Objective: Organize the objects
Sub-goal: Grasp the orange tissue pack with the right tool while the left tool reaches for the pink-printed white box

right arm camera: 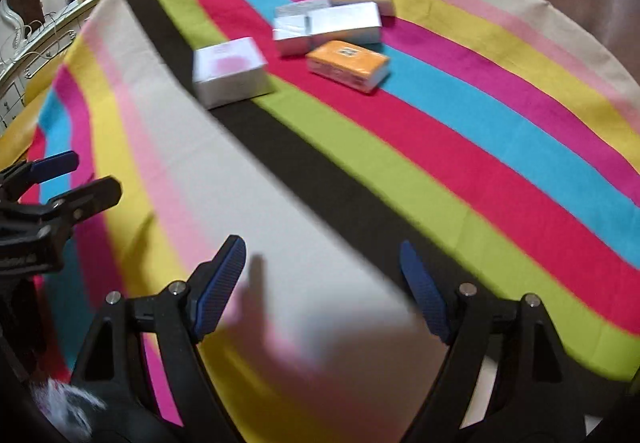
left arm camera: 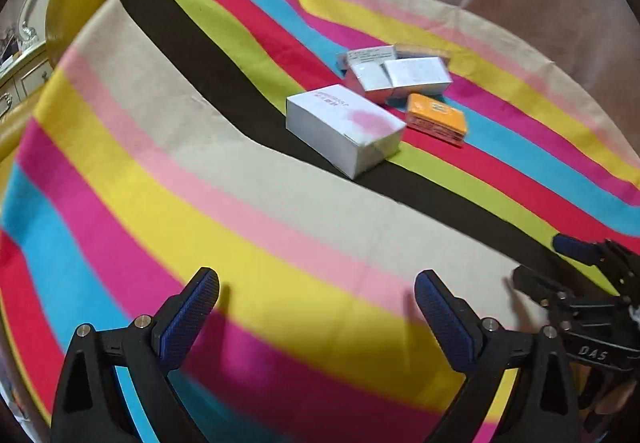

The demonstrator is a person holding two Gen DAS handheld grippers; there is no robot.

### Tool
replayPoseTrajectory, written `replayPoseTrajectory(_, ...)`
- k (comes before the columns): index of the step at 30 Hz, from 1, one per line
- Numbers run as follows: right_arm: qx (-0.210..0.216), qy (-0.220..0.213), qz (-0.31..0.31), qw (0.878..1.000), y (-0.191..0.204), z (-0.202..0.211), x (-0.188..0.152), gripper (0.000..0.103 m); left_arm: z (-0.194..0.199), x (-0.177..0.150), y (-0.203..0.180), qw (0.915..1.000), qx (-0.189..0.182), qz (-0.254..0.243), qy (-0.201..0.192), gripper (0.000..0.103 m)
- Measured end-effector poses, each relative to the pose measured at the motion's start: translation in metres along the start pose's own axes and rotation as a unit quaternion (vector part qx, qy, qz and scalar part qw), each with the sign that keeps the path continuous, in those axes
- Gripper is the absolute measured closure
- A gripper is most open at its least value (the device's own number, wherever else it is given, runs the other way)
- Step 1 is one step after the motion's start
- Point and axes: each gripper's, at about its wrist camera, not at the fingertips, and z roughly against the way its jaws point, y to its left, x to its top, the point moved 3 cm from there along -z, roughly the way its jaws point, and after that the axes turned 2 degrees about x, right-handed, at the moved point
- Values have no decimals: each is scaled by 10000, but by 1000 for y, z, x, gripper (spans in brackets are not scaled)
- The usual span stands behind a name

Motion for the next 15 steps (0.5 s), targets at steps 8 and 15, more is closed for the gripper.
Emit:
replayPoseTrajectory(8, 285, 43, 346, 9990, -33, -56, 57, 14, -10, -1, 3, 9999, 25, 27, 108, 0)
replayPoseTrajectory(15, 643, 50, 973, 9932, -45, -122, 140, 6, -16, 3, -1, 9999, 83, -37, 146, 0)
